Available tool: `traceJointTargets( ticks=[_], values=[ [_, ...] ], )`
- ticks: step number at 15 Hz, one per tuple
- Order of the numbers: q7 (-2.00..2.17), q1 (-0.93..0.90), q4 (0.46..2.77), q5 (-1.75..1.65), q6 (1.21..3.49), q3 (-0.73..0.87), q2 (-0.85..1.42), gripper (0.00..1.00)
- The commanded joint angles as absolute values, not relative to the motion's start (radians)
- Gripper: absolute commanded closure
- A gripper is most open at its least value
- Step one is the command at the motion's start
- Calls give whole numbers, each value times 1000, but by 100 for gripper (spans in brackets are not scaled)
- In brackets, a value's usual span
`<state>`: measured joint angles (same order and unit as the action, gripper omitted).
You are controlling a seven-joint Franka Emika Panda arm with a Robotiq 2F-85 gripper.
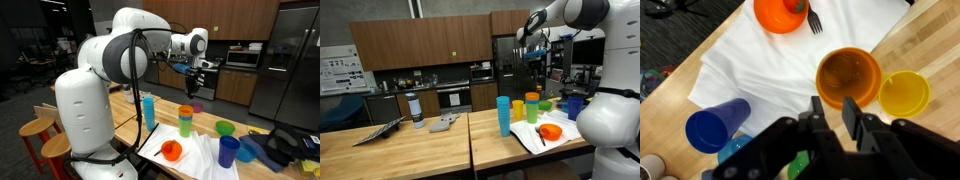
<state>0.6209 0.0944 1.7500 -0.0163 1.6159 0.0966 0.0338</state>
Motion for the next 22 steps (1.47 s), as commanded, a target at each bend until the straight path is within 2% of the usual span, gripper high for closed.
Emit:
traceJointTargets(
  ticks=[1,14,15,17,22],
  values=[
    [620,93,1747,-16,1613,98,35,71],
    [620,93,1747,-16,1613,98,35,71],
    [620,93,1747,-16,1613,98,35,46],
    [662,109,1751,43,1651,114,15,42],
    [793,147,1737,118,1775,155,13,10]
  ],
)
